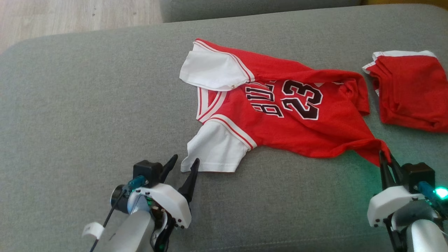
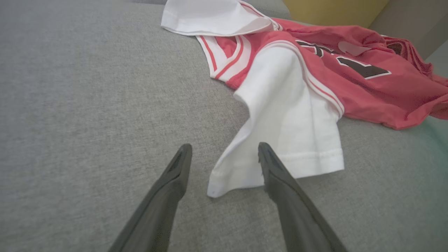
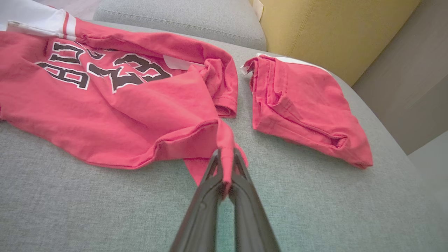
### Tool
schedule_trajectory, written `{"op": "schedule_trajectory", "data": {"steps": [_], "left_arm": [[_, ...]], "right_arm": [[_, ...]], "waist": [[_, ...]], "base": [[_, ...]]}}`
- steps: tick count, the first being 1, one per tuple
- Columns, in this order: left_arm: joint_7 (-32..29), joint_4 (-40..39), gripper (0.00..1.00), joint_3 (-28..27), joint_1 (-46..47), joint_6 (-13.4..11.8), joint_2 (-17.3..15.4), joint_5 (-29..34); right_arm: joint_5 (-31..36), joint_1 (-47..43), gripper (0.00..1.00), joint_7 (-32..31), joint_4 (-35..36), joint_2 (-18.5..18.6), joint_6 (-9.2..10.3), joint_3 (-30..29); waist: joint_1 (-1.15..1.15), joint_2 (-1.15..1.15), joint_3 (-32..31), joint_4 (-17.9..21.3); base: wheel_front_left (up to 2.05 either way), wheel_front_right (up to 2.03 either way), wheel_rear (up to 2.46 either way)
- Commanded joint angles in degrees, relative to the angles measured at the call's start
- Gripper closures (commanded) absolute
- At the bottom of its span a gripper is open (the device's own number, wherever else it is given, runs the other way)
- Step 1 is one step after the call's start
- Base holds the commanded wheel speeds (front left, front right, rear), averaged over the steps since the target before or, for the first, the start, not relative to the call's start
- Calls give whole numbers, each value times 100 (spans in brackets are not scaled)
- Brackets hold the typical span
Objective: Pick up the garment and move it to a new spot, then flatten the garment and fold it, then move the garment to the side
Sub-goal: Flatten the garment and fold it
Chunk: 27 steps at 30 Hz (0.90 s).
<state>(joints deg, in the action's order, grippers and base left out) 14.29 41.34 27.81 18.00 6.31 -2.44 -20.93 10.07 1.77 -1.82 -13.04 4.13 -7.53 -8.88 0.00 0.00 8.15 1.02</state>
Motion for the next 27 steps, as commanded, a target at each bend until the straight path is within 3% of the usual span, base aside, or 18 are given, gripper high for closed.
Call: {"op": "schedule_trajectory", "data": {"steps": [1,2,3,4,5,11,16,17,22,27], "left_arm": [[70,-87,0,-119,251,17,-43,-44],[70,-42,0,-103,270,18,-43,-61],[70,3,21,-78,292,21,-43,-73],[70,40,79,-56,313,25,-43,-92],[70,69,100,-24,331,32,-43,-120],[70,136,100,109,419,81,-43,-385],[-167,-660,100,226,313,113,-59,-2048],[-167,-660,100,226,313,113,-59,-2048],[-345,-1728,100,71,574,116,-637,-3084],[-500,-2399,100,-411,1135,54,-1168,-3361]], "right_arm": [[-57,234,100,18,216,35,4,167],[-65,248,100,22,215,34,4,181],[-72,260,100,26,214,34,4,194],[-78,270,100,31,212,34,4,204],[-83,280,100,36,211,35,4,212],[-101,316,100,74,207,70,4,249],[-176,531,100,185,258,261,4,417],[-176,531,100,185,258,261,4,417],[-363,1123,100,290,391,691,4,746],[-762,1974,100,263,397,1197,4,1261]], "waist": [[0,0,6,5],[0,0,8,8],[0,0,11,11],[0,0,13,10],[0,0,15,8],[0,0,-10,-40],[0,0,-130,-97],[0,0,-130,-97],[0,0,-336,-184],[0,0,-640,-246]], "base": [[0,0,0],[0,0,0],[0,0,0],[0,0,0],[0,0,0],[0,0,0],[0,0,0],[0,0,0],[0,0,0],[0,0,0]]}}
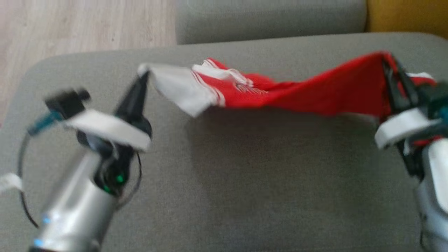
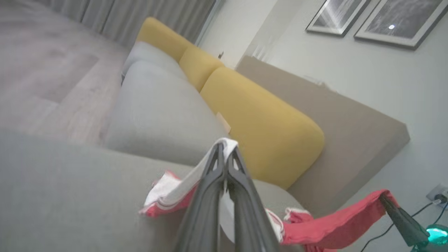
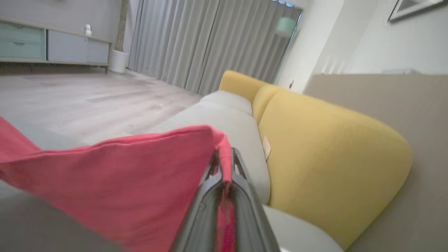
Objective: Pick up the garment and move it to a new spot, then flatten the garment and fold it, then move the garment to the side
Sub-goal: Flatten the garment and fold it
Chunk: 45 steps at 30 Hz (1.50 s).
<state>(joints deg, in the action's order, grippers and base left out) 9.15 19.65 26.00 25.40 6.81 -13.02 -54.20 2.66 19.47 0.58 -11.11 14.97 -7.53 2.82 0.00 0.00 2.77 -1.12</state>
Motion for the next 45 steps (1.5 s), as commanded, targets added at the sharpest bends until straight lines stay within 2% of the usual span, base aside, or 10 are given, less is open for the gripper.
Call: {"op": "schedule_trajectory", "data": {"steps": [1,6,12,21,24,28,33,35,40,45], "left_arm": [[-35,-342,100,-320,525,-61,-173,-60],[-315,-875,100,-707,1234,-479,-327,-198],[-444,-1529,100,-1021,1927,-962,-357,-213],[-1131,-2761,100,-1312,1900,-1714,-751,-366],[-1388,-2950,100,-1269,1889,-1804,-1017,-258],[-1657,-2667,100,-1100,2059,-1717,-1274,-103],[-1772,-1434,100,-807,3101,-1149,-1647,377],[-1731,-1136,100,-785,3370,-1057,-1633,437],[-1395,409,100,-722,4977,-596,-1385,668],[-562,1673,100,-857,6526,-362,-1096,883]], "right_arm": [[-94,393,100,19,175,207,4,196],[-342,1358,100,29,40,545,4,685],[-451,2136,100,-36,162,692,4,958],[-692,1930,100,-903,1108,920,4,864],[-800,1909,100,-1231,1376,956,4,949],[-976,2175,100,-1523,1286,951,4,1132],[-1083,3634,100,-1349,101,965,4,1784],[-1027,4008,100,-1227,-203,969,4,1874],[-541,5796,100,-574,-1828,744,4,2095],[137,7303,100,331,-3115,312,4,1484]], "waist": [[0,0,-169,-40],[0,0,-427,-118],[0,0,-692,-263],[0,0,-714,-347],[0,0,-525,-299],[0,0,-99,-211],[0,0,1031,-90],[0,0,1220,-91],[0,0,1920,-146],[0,0,2321,-247]], "base": [[0,0,0],[0,0,0],[0,0,0],[0,0,0],[0,0,0],[0,0,0],[0,0,0],[0,0,0],[0,0,0],[0,0,0]]}}
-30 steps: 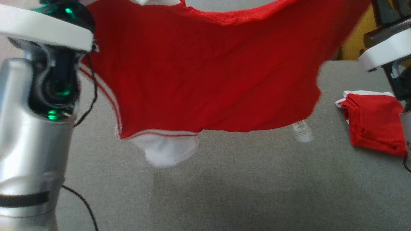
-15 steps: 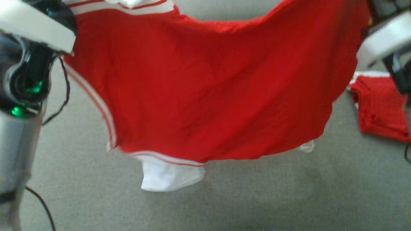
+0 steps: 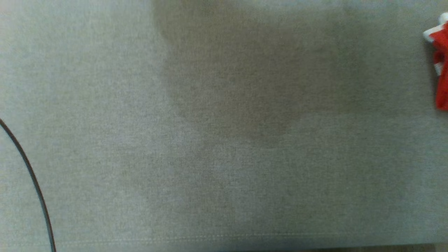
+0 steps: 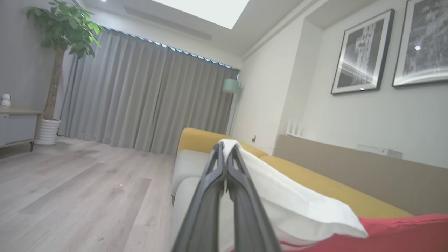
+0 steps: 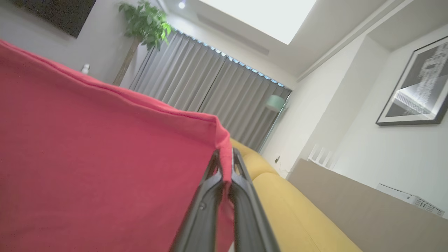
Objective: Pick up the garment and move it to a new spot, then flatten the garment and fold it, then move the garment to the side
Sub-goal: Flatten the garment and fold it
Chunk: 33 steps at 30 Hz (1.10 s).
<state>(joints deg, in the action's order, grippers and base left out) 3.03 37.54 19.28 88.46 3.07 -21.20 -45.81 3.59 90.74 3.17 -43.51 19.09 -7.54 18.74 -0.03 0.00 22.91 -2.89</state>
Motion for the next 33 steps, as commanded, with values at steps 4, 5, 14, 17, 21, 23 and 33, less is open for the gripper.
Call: {"op": "schedule_trajectory", "data": {"steps": [4,5,14,17,21,23,33], "left_arm": [[639,603,100,-197,809,165,-137,144],[757,749,100,-202,873,205,-107,143],[1115,1343,100,261,199,436,245,-9],[1155,1205,100,592,-375,439,243,-120],[1183,995,100,1008,-1225,440,141,-291],[1188,859,100,1209,-1677,440,76,-432],[1188,144,100,2558,-3570,441,-812,-774]], "right_arm": [[612,614,100,762,-582,-474,5,-773],[731,637,100,861,-717,-550,5,-906],[1536,-167,100,1172,-1446,-853,5,-1008],[1564,-660,100,1179,-1387,-969,5,-942],[1493,-1437,100,1181,-1263,-973,5,-565],[1302,-1803,100,1181,-1231,-943,5,-306],[-173,-3380,100,1182,-1142,-223,5,1467]], "waist": [[3,0,421,-139],[3,0,452,-148],[3,0,739,-317],[3,0,715,-374],[3,0,503,-461],[3,0,337,-494],[3,0,-674,-625]], "base": [[0,0,0],[0,0,0],[0,0,0],[0,0,0],[0,0,0],[0,0,0],[0,0,0]]}}
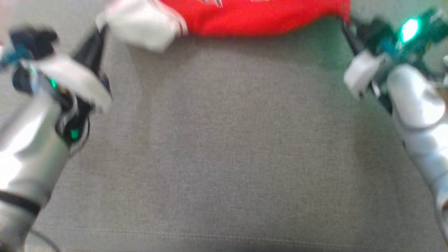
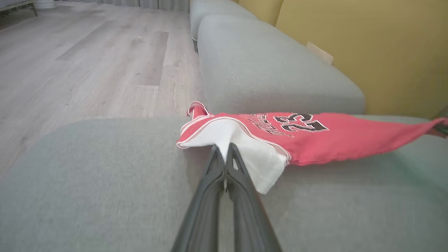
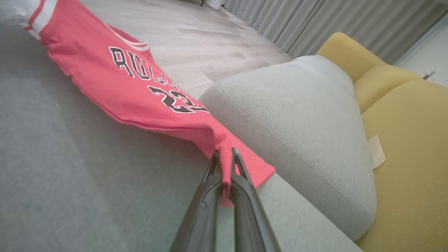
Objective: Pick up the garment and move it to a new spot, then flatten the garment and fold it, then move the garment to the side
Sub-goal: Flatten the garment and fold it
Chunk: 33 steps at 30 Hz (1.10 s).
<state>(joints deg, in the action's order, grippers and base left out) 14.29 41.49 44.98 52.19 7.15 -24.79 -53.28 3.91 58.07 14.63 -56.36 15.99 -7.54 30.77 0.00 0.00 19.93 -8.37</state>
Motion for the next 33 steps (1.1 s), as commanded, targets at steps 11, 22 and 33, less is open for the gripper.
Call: {"op": "schedule_trajectory", "data": {"steps": [11,22,33], "left_arm": [[-460,-1469,100,1501,-661,34,-1403,-457],[-461,-2508,100,2420,-1077,34,-2508,-484],[-680,-3450,100,2665,-1733,-71,-3239,-369]], "right_arm": [[-2011,-830,100,21,283,949,5,2148],[-4178,-1199,100,-684,2142,2232,5,4174],[-4478,-2239,100,-1708,4190,3440,5,4257]], "waist": [[0,0,-1137,-176],[0,0,-1755,-72],[0,0,-2229,-57]], "base": [[0,0,0],[0,0,0],[0,0,0]]}}
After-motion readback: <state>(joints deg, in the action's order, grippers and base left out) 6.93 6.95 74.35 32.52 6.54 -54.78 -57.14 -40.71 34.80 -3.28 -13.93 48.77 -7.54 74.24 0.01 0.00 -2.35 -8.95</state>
